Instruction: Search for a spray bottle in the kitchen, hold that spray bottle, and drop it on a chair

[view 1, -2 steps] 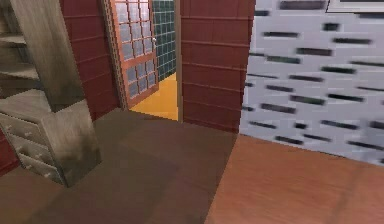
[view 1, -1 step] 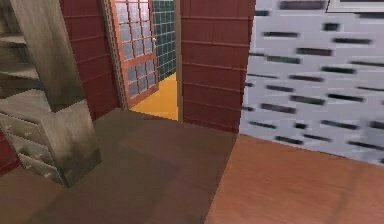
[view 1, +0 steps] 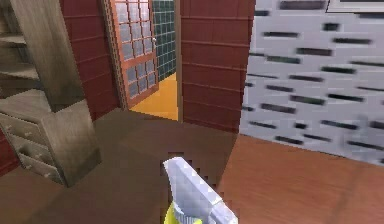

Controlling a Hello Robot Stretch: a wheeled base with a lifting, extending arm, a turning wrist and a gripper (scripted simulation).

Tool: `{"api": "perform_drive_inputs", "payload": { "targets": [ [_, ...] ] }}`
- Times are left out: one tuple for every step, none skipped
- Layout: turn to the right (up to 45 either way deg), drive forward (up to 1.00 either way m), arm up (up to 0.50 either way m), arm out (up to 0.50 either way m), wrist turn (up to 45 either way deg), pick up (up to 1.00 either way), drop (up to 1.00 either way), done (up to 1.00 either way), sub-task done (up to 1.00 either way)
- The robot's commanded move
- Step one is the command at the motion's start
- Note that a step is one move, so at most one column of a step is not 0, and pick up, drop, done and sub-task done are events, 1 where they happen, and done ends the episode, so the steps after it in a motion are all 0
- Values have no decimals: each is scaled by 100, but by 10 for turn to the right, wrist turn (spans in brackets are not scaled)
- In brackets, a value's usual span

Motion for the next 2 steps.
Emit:
{"api": "perform_drive_inputs", "payload": {
  "targets": [
    [-450,0,0,0,0,0,0,0,0],
    [-210,0,0,0,0,0,0,0,0]
  ]
}}
